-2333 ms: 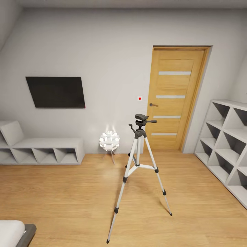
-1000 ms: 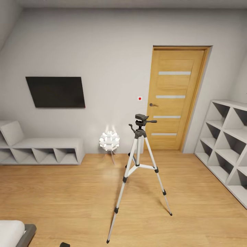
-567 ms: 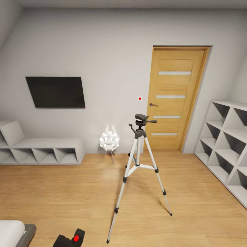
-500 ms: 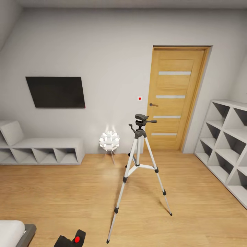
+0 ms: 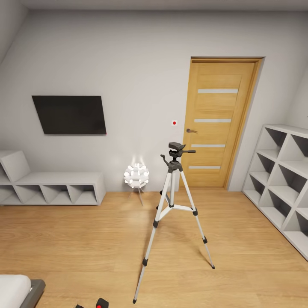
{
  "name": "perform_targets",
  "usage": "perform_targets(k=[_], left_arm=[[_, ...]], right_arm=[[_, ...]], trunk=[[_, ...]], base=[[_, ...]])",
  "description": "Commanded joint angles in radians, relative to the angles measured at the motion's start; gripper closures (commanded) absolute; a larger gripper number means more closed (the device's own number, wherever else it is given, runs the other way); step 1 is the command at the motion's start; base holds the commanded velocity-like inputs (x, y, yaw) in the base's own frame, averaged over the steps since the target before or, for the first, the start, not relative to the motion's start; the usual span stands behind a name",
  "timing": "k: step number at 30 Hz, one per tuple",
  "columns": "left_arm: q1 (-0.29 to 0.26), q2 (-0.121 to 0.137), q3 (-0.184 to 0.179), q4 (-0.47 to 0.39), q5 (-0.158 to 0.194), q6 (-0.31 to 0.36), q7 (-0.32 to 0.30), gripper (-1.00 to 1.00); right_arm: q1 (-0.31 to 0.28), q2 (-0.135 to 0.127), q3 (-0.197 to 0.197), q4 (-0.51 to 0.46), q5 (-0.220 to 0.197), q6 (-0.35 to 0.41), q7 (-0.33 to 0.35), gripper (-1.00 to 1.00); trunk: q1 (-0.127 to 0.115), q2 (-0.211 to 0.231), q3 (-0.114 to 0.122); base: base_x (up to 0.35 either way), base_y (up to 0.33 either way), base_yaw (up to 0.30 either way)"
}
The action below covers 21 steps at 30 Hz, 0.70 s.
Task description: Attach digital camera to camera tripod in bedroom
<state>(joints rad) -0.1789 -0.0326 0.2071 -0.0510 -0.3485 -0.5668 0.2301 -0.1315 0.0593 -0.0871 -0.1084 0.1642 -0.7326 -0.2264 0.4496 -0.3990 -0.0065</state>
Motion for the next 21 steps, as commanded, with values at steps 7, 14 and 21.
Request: perform_targets(k=[7,14,21], left_arm=[[-0.001,-0.011,0.007,0.027,-0.01,0.011,-0.002,1.0],[-0.001,-0.023,0.009,0.036,-0.006,0.014,-0.004,1.0],[-0.001,-0.024,0.008,0.039,-0.006,-0.002,-0.004,1.0]], right_arm=[[0.0,0.002,-0.01,0.0,0.01,-0.002,-0.004,-1.0],[0.0,0.015,-0.008,-0.002,0.01,-0.003,-0.002,-1.0],[0.0,0.008,-0.007,-0.014,0.013,-0.007,0.016,-1.0]], trunk=[[0.0,-0.001,-0.001],[0.0,-0.001,-0.001],[0.0,-0.001,-0.001]], base=[[0.0,0.0,0.0],[0.0,0.0,0.0],[0.0,0.0,0.0]])
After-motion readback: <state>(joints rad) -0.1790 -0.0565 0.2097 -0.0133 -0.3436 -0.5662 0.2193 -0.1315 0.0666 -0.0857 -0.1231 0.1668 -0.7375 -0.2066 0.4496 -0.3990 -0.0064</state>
